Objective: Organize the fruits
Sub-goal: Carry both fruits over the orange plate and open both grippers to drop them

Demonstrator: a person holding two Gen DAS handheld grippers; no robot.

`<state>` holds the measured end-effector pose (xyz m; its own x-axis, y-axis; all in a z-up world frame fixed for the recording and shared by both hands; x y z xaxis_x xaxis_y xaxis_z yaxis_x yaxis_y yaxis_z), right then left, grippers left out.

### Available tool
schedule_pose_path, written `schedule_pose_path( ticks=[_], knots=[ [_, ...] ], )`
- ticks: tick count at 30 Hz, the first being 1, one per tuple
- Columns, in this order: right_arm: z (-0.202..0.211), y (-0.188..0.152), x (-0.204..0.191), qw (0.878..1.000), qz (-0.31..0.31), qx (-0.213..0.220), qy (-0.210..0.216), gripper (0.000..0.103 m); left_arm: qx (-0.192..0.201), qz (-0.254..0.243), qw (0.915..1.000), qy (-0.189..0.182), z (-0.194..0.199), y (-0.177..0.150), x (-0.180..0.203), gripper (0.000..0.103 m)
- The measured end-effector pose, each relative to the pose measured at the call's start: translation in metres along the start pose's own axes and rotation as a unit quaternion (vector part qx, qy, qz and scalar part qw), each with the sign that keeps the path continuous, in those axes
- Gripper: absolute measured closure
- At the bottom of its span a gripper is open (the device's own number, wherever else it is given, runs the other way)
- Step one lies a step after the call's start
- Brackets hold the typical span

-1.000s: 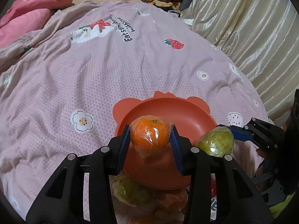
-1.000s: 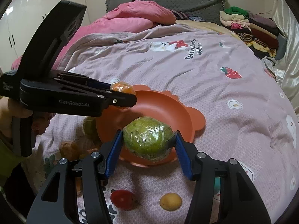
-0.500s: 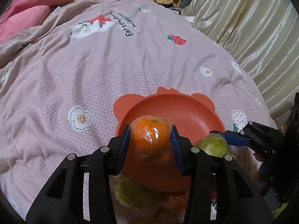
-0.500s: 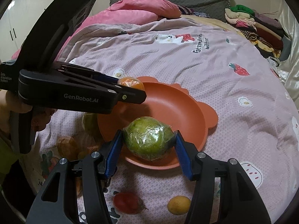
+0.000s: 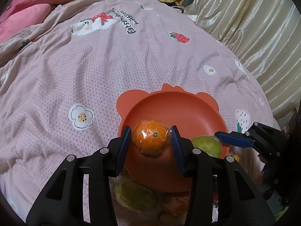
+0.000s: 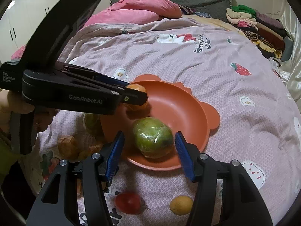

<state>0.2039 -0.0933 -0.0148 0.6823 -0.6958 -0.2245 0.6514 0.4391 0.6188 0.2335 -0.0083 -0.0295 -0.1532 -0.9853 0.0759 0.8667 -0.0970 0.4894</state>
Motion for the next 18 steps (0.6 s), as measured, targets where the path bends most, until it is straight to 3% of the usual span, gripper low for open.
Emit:
schedule_pose_path(
  ticks=[18],
  knots=[
    [0.017, -0.006, -0.004, 1.000, -0.014, 0.022, -0.004, 0.033, 0.014, 0.006, 0.9999, 0.000, 0.010, 0.002, -0.004, 0.062]
  ],
)
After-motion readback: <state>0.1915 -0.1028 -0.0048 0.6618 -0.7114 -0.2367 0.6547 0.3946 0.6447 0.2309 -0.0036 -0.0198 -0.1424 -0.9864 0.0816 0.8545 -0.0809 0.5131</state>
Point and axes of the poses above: each gripper's, at about its wrist camera, not at the fingertips, and z roughly against the way its jaws point, x to its right, y to its top, the point moved 1 cm from there along -z, roughly the way its jaws point, and after that the axes turned 11 degrees about y, right-handed, at the moved point
